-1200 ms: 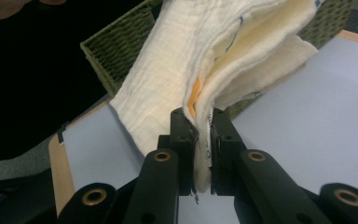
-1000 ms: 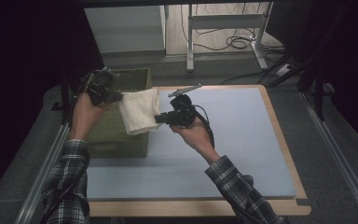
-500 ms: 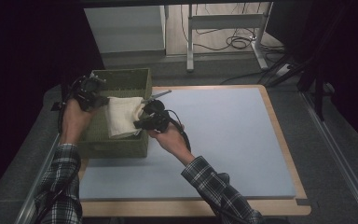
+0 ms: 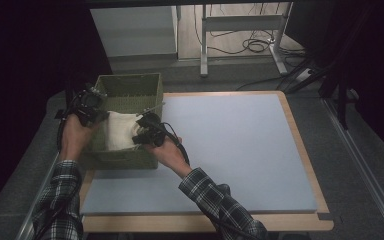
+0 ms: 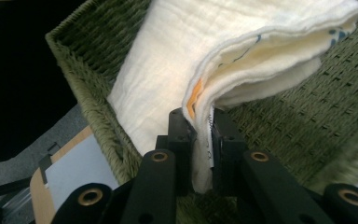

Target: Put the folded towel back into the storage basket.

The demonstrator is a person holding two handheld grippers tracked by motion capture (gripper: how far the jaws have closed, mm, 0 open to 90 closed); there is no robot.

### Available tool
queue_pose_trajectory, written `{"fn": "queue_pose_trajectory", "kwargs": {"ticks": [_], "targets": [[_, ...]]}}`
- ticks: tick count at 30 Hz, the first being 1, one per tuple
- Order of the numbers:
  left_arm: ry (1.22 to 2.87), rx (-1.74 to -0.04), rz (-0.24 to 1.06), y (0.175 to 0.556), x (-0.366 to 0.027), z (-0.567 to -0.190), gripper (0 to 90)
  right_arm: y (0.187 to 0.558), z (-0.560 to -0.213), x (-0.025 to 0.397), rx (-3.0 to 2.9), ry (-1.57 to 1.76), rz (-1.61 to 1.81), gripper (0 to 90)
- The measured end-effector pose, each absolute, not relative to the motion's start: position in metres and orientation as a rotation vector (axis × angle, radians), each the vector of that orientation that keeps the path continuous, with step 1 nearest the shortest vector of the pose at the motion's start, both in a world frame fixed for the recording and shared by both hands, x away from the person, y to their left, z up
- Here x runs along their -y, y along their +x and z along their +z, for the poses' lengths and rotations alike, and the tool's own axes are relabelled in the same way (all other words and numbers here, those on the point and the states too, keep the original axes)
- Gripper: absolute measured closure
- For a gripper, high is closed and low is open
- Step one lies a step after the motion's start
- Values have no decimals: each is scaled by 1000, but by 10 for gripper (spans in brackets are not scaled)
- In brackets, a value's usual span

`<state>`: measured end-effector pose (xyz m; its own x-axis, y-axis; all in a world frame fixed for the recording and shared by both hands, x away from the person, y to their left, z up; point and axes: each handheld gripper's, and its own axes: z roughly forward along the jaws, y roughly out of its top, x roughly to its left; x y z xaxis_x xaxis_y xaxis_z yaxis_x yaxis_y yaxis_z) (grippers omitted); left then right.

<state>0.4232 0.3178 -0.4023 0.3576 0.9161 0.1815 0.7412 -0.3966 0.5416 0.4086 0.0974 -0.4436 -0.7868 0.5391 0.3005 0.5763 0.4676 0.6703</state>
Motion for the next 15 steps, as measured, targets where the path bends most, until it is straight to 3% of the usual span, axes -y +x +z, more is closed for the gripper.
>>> {"fn": "queue_pose_trajectory", "kwargs": {"ticks": [10, 12, 14, 15], "targets": [[2267, -1444, 655, 432, -317, -413, 843, 410, -443, -110, 2679, -1035, -1194, 796], [2271, -1441, 654, 435, -314, -416, 835, 410, -443, -110, 2694, -1041, -1185, 765], [2263, -1441, 642, 438, -311, -421, 815, 410, -443, -111, 2729, -1043, -1158, 660], [2246, -1439, 654, 440, -308, -425, 697, 411, -444, -108, 2743, -1037, -1152, 615]]}}
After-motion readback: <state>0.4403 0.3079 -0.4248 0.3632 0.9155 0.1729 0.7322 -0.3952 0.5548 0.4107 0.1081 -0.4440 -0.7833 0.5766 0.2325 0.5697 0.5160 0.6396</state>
